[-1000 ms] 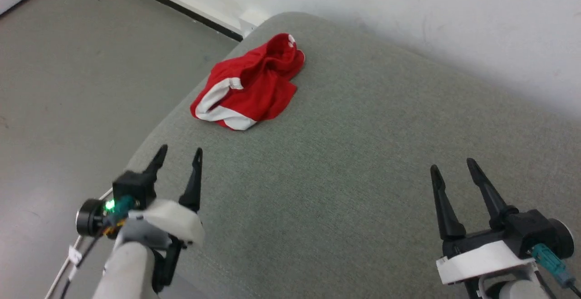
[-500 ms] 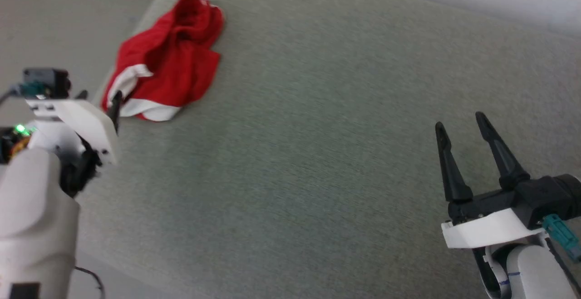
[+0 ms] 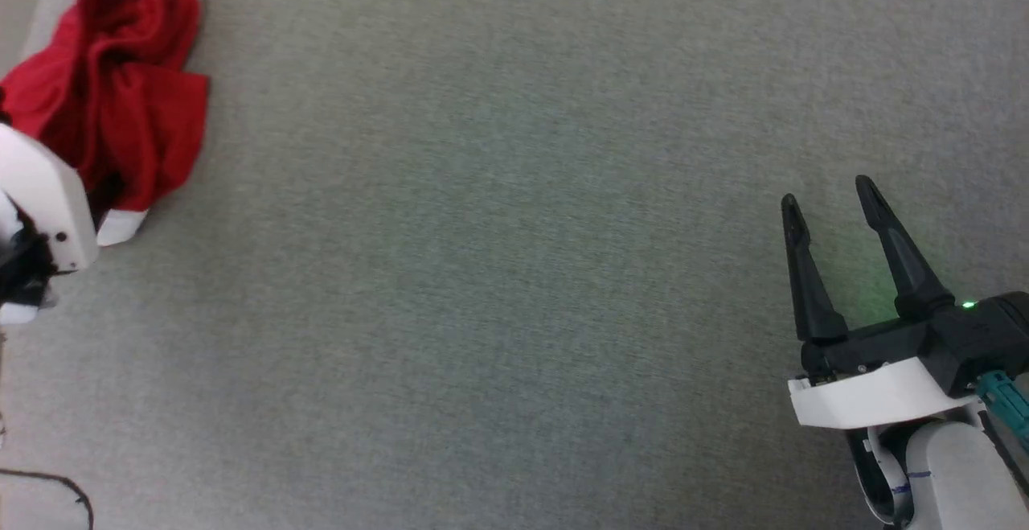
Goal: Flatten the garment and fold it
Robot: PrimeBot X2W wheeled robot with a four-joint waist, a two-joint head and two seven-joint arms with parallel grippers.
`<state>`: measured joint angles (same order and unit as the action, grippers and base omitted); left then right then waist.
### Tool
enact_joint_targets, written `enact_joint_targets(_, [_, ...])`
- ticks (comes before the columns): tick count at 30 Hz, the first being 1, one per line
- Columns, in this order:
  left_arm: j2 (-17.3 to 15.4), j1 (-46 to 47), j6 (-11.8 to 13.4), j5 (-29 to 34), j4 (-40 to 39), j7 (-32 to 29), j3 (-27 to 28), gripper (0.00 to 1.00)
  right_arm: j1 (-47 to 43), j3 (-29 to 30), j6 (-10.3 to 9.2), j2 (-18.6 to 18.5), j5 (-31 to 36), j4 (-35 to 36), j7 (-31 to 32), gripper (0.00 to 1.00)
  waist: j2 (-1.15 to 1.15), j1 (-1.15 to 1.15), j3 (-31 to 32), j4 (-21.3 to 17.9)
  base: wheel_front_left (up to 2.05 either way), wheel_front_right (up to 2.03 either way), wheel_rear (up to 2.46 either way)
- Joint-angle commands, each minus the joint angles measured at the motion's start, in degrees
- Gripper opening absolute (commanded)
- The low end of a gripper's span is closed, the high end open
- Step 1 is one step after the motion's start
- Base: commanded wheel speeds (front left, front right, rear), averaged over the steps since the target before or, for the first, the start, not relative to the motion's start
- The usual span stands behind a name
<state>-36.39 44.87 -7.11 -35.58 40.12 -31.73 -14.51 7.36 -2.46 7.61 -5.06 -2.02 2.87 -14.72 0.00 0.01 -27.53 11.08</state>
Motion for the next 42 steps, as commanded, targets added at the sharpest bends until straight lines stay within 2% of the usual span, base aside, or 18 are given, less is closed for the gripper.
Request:
enact_joint_targets(1, [-1.0,-0.6,-0.4,-2.0,0.7,-1.6,-0.7,0.38,0.9,-0.1,-0.12,0.2,-0.3,0.3,-0.3,1.0,0.0,-0.01,-2.4,-2.8,0.0,0.0,0.0])
enact_joint_targets(2, [-1.5,-0.9,-0.4,-3.2,1.0,-2.5,-1.0,0.0,0.9,-0.1,-0.12,0.3,-0.3,0.2,-0.3,1.0,0.0,-0.01,-2.3,-2.9,0.0,0.0,0.0])
enact_joint_targets(4, [-2.2,-1.4,-0.4,-5.2,1.4,-2.6,-1.1,0.0,0.8,0.0,-0.12,0.5,-0.3,-0.1,-0.3,1.0,0.0,-0.01,-1.8,-2.9,0.0,0.0,0.0])
enact_joint_targets(10, [-3.8,-2.3,-0.4,-7.7,1.8,3.1,-1.3,0.0,0.5,0.1,-0.12,1.1,-0.6,-1.2,-0.3,1.0,0.0,-0.01,1.7,-2.1,0.0,0.0,0.0])
enact_joint_targets(18, [-7.2,-0.8,-0.4,-7.8,0.2,19.9,-0.1,0.0,-1.2,0.2,-0.12,1.7,-1.3,-3.4,-0.3,1.0,0.0,-0.01,11.0,-2.0,0.0,0.0,0.0])
enact_joint_targets(22, [-9.1,1.5,-0.4,-5.6,-3.1,27.3,-0.7,0.0,-2.8,0.9,-0.12,2.0,-1.9,-4.2,-0.3,1.0,0.0,-0.01,15.9,-2.5,0.0,0.0,0.0])
enact_joint_targets(25, [-9.1,3.8,-0.4,-3.1,-6.3,31.9,-1.6,0.0,-4.1,1.2,-0.12,2.1,-2.3,-4.5,-0.3,1.0,0.0,-0.01,19.2,-3.2,0.0,0.0,0.0])
enact_joint_targets(29, [-6.3,5.9,-0.1,-0.3,-12.0,35.1,-4.0,0.0,-5.9,0.9,-0.12,2.2,-3.8,-4.8,-0.3,1.0,0.0,-0.01,23.1,-4.8,0.0,0.0,0.0])
enact_joint_targets(32, [-3.3,6.0,1.1,1.0,-17.5,35.5,-6.1,0.0,-6.6,0.3,-0.12,2.2,-4.5,-4.8,-0.3,1.0,0.0,-0.01,24.9,-6.8,0.0,0.0,0.0])
enact_joint_targets(38, [5.0,1.7,4.3,-0.3,-28.0,33.8,-10.3,0.0,-6.9,0.1,-0.12,2.2,-4.7,-4.2,-0.3,1.0,0.0,-0.01,25.2,-12.5,0.0,0.0,0.0])
enact_joint_targets(39, [6.4,0.5,4.7,-0.6,-29.2,33.5,-11.3,0.0,-6.9,0.0,-0.12,2.2,-4.7,-4.1,-0.3,1.0,0.0,-0.01,25.0,-13.8,0.0,0.0,0.0])
enact_joint_targets(40, [6.4,0.5,4.7,-0.6,-29.2,33.5,-11.3,0.0,-6.9,0.0,-0.12,2.2,-4.7,-4.1,-0.3,1.0,0.0,-0.01,25.0,-13.8,0.0,0.0,0.0])
enact_joint_targets(42, [9.5,-2.1,5.4,-1.1,-30.9,33.2,-13.6,0.0,-6.8,0.1,-0.12,2.2,-4.8,-3.9,-0.3,1.0,0.0,-0.01,24.4,-15.9,0.0,0.0,0.0])
